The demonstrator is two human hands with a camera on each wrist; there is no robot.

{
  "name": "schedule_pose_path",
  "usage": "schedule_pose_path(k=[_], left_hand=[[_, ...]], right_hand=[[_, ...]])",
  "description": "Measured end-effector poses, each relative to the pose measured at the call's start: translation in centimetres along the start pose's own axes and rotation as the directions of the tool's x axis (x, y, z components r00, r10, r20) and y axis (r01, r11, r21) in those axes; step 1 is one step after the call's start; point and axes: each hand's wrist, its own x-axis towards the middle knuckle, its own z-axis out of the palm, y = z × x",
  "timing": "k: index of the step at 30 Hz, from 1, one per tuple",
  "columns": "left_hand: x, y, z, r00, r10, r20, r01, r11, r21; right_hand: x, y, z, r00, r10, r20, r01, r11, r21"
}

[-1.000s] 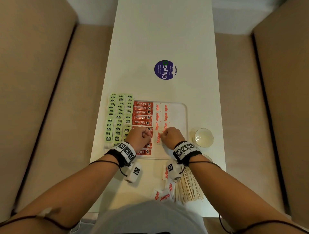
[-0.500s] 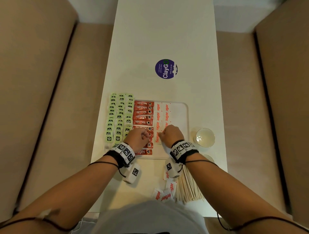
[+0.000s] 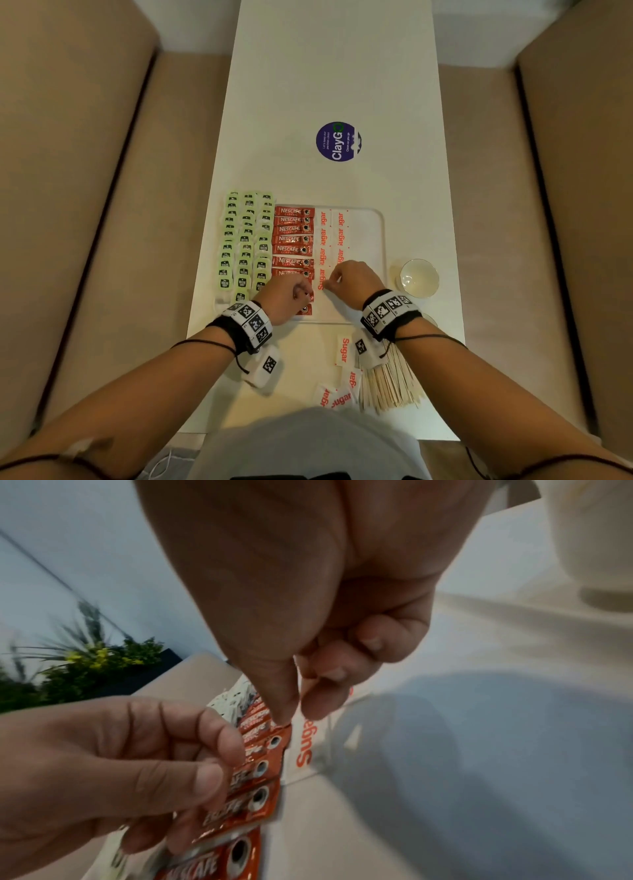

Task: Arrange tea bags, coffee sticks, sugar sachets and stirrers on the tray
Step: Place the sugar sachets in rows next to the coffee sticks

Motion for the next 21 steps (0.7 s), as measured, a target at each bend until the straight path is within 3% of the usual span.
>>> schedule_pose_path(k=[6,15,21], left_hand=[[-2.5,-0.6,1.6,0.983,0.095,0.158,-0.113,0.988,0.107],[-6.1,-0.1,4.7,0.92,0.077,0.385,-0.21,0.925,0.317],[-7.2,0.0,6.5,0.879,0.056,0.473,-0.251,0.899,0.36]], right_hand=[[-5.2,1.4,0.9,0.992,-0.085,0.094,0.099,0.982,-0.16],[-9.8,4.0,4.4,0.972,-0.103,0.211,0.155,0.958,-0.243],[-11.5,5.0,6.4,0.947,-0.11,0.301,0.196,0.941,-0.275]])
